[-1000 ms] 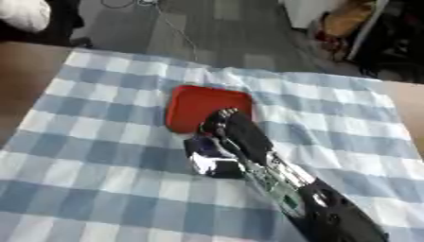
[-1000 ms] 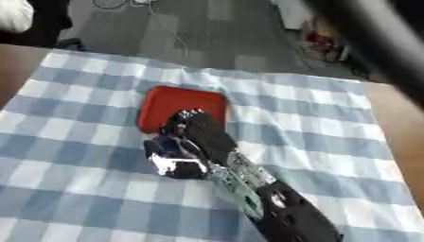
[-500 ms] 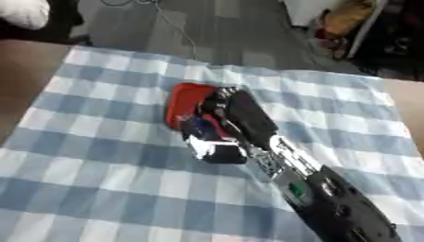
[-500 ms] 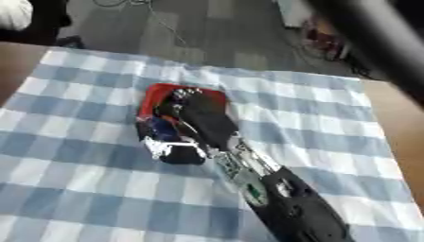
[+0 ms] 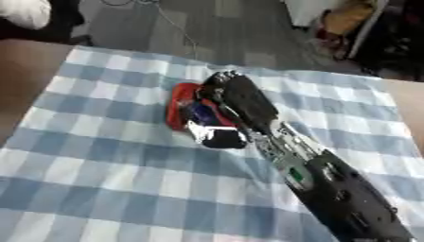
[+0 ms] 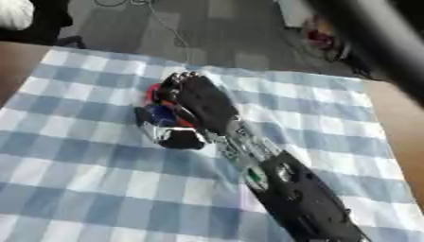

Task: Pick up objects on the table and place them in the box.

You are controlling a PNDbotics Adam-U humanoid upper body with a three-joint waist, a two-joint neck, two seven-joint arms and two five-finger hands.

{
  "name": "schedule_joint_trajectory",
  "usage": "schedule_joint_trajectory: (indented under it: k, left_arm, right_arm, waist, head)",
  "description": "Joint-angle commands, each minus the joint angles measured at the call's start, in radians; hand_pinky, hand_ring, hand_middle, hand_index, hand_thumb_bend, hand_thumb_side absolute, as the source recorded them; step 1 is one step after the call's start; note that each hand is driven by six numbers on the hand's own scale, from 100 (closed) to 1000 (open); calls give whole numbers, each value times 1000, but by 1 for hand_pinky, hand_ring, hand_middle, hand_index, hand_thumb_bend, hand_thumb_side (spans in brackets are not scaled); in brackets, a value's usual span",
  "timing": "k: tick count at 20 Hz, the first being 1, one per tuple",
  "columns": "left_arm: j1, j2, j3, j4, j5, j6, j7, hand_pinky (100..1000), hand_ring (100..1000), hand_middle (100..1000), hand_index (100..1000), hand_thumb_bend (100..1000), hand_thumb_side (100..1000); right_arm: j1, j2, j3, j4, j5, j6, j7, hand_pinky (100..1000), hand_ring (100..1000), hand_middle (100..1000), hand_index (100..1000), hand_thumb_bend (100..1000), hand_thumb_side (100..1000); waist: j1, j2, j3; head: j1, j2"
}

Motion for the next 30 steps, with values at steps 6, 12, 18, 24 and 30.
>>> schedule_joint_trajectory:
  k: [6, 12, 18, 24, 30]
  left_arm:
    - [-31, -2, -1, -14, 7, -9, -3, 799, 837, 1000, 877, 313, 1000]
    - [-55, -8, -4, -14, 8, -14, -6, 799, 836, 1000, 877, 318, 1000]
    - [-69, -9, -6, -14, 6, -19, -6, 799, 836, 1000, 877, 321, 1000]
    - [-76, -10, -8, -14, 7, -21, -8, 799, 836, 1000, 877, 322, 1000]
    - [-83, -11, -12, -14, 9, -23, -13, 799, 836, 1000, 877, 321, 1000]
  right_arm:
    - [-58, -68, -38, 65, -12, -27, -84, 100, 100, 100, 323, 100, 837]
    - [-87, -142, -65, 131, -86, -77, -173, 100, 100, 100, 328, 100, 848]
    - [-91, -221, -95, 189, -190, -113, -168, 100, 100, 100, 329, 100, 856]
    - [-93, -269, -115, 206, -222, -126, -163, 100, 100, 100, 331, 100, 867]
    - [-105, -291, -120, 212, -249, -143, -168, 100, 100, 100, 332, 100, 871]
  waist:
    - [-4, -7, 18]
    - [-26, 3, 42]
    - [-46, 7, 57]
    - [-55, 10, 66]
    - [-63, 15, 76]
  head:
    - [-7, -11]
    - [10, 3]
    - [25, 18]
    - [7, 19]
    - [-7, 20]
